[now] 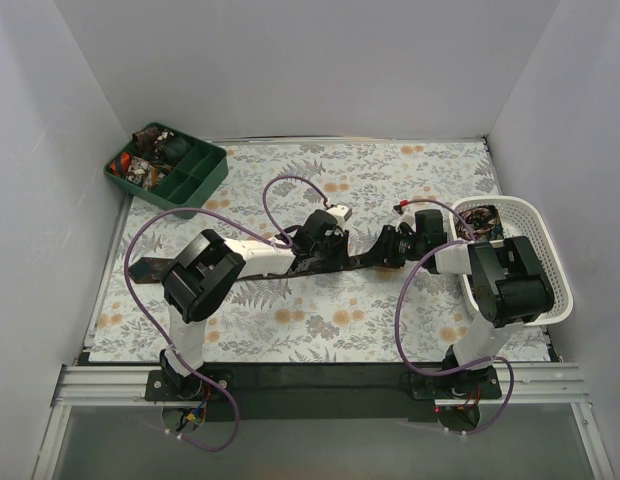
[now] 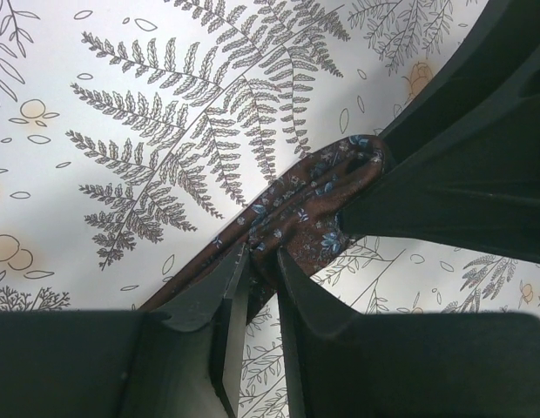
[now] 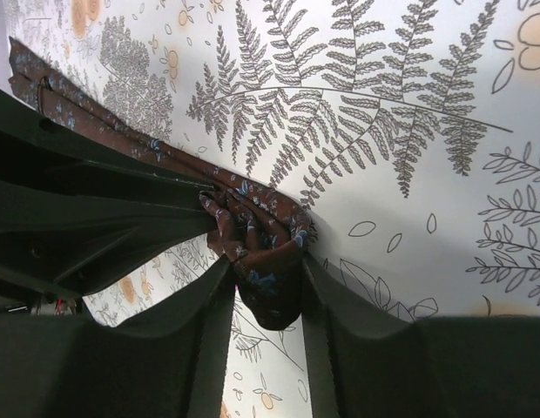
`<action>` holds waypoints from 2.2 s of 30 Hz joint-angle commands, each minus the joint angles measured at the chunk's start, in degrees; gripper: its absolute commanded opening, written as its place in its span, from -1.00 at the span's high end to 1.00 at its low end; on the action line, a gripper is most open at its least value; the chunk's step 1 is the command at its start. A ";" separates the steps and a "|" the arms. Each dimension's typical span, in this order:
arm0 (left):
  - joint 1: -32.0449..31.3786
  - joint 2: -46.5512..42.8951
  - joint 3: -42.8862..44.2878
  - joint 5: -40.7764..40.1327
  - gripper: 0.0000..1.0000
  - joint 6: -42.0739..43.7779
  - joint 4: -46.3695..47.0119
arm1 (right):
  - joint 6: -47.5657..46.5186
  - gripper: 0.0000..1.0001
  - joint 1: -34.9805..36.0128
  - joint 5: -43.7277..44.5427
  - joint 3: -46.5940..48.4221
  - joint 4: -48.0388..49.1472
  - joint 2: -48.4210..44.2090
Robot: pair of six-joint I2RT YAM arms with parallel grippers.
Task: Roll the ties
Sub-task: Roll the tie
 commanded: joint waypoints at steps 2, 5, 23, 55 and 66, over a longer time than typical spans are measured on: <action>-0.21 0.93 1.71 0.32 0.63 1.74 -2.20 | 1.57 0.32 0.10 -2.24 -2.70 5.32 1.64; -0.21 0.94 1.27 0.33 0.63 1.47 -2.20 | 1.58 0.52 0.10 -2.08 -3.67 6.39 2.52; 5.50 -16.90 -8.04 -0.12 0.11 1.03 -4.39 | -21.36 0.97 0.71 32.27 15.64 -32.71 -5.65; 12.97 -26.75 -21.23 2.08 0.14 2.44 -7.74 | -18.20 0.97 29.53 83.27 43.25 -58.21 18.95; 12.97 -26.66 -21.23 1.56 0.16 3.14 -7.12 | -17.67 0.97 30.95 78.18 50.02 -61.02 25.20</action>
